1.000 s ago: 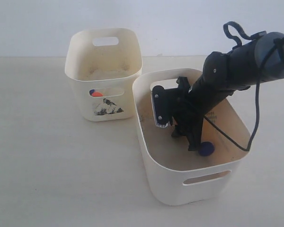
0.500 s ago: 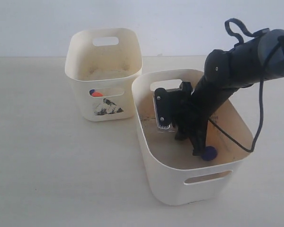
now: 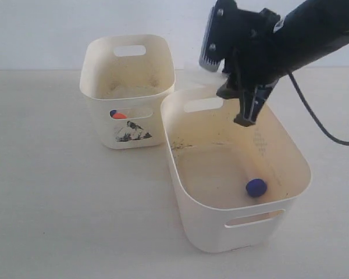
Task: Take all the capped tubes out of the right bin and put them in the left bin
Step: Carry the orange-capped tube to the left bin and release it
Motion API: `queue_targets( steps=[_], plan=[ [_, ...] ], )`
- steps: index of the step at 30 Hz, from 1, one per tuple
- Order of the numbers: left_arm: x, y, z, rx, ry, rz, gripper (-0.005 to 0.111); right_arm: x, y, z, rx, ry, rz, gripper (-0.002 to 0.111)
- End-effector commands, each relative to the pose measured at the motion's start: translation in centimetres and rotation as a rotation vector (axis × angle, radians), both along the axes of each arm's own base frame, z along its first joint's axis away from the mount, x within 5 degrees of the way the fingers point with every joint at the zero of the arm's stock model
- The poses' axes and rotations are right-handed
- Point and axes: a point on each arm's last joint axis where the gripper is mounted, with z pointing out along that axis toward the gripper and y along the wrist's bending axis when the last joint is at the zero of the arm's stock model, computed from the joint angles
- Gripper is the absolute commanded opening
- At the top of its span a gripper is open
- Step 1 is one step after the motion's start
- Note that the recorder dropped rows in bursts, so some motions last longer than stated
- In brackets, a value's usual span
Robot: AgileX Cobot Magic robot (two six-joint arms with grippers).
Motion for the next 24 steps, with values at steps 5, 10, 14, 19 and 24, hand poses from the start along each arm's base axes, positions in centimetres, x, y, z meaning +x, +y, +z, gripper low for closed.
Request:
queue_targets(
  steps=[5,10,14,19,24],
  plan=[
    [0.0,0.0,0.3,-0.018,-0.02,0.001,0.004,2.5,1.7,2.6,0.838,-0.085,-0.608,0.0],
    [0.0,0.0,0.3,-0.018,-0.02,0.001,0.004,2.9,6.2,-0.1,0.707,-0.219,-0.514,0.0],
    [0.0,0.0,0.3,-0.018,-0.02,0.001,0.004,3.9,9.8,0.1,0.754,-0.225,-0.46,0.0],
    [0.0,0.0,0.3,-0.018,-0.02,0.001,0.004,5.8,11.7,-0.6,0.852,-0.172,-0.506,0.0],
    [0.0,0.0,0.3,-0.018,-0.02,0.001,0.004,7.3,13.6,-1.2,0.841,-0.163,-0.458,0.009]
  ],
)
